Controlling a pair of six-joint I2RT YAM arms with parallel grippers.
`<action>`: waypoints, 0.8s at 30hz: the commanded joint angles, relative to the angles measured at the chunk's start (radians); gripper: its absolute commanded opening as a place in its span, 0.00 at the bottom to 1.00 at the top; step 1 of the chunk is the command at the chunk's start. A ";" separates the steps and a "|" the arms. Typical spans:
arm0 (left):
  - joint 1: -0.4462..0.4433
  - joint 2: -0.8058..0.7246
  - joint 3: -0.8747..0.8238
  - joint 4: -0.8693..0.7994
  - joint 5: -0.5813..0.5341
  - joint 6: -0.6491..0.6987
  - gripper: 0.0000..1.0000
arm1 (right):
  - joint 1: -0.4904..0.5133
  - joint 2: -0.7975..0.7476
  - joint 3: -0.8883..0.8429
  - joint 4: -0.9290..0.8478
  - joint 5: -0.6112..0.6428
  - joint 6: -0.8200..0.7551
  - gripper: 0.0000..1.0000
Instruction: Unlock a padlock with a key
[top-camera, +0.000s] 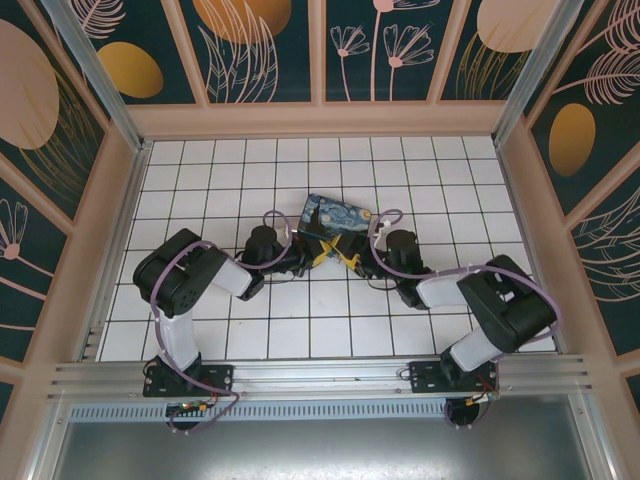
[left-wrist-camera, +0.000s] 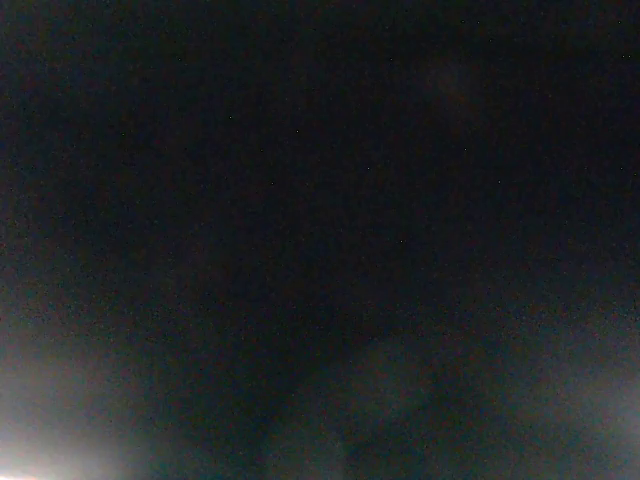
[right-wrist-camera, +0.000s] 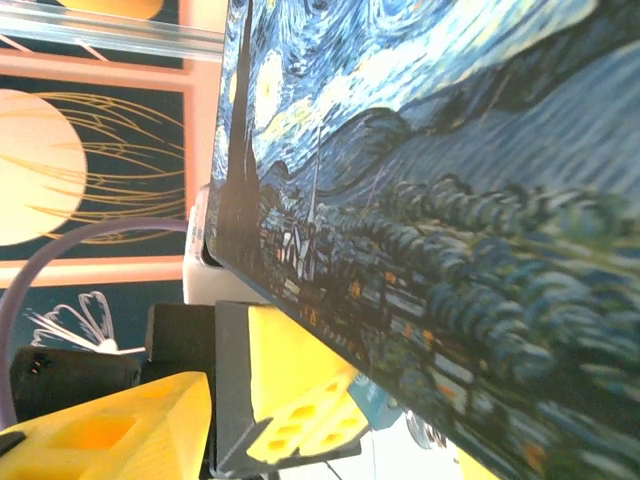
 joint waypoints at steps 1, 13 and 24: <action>0.011 0.011 0.017 -0.019 0.034 0.034 0.00 | -0.004 -0.064 -0.003 -0.182 0.055 -0.123 0.67; 0.019 -0.007 0.019 -0.061 0.039 0.007 0.00 | 0.098 -0.121 0.142 -0.594 0.260 -0.435 0.62; 0.018 -0.034 0.030 -0.121 0.047 0.014 0.00 | 0.227 -0.034 0.246 -0.717 0.530 -0.672 0.49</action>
